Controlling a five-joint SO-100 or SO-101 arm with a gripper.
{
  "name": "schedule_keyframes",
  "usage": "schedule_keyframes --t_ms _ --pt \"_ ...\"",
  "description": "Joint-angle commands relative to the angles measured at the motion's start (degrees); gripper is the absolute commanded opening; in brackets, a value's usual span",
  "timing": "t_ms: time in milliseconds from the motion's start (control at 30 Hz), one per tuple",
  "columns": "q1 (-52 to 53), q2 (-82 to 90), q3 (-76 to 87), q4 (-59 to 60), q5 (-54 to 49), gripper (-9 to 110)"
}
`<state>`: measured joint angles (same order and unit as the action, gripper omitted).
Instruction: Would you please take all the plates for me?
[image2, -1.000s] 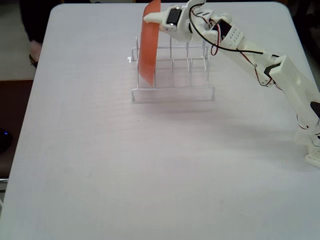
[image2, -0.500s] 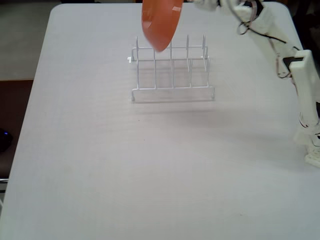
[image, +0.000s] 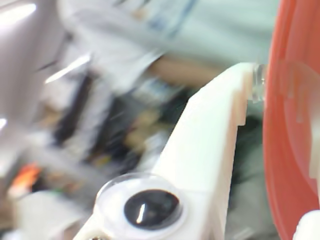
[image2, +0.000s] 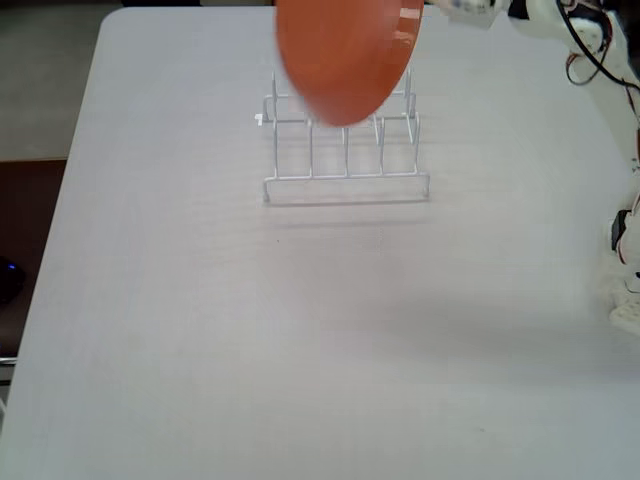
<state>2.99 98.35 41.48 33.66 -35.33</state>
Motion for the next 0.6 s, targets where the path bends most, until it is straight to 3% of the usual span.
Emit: schedule_keyframes --t_ms 0,233,567 --pt "-6.94 3.52 2.81 -9.93 5.19 0" --pt "-15.38 -3.08 3.87 -23.38 12.66 0" --pt "-21.36 -7.03 3.87 -30.67 22.41 0"
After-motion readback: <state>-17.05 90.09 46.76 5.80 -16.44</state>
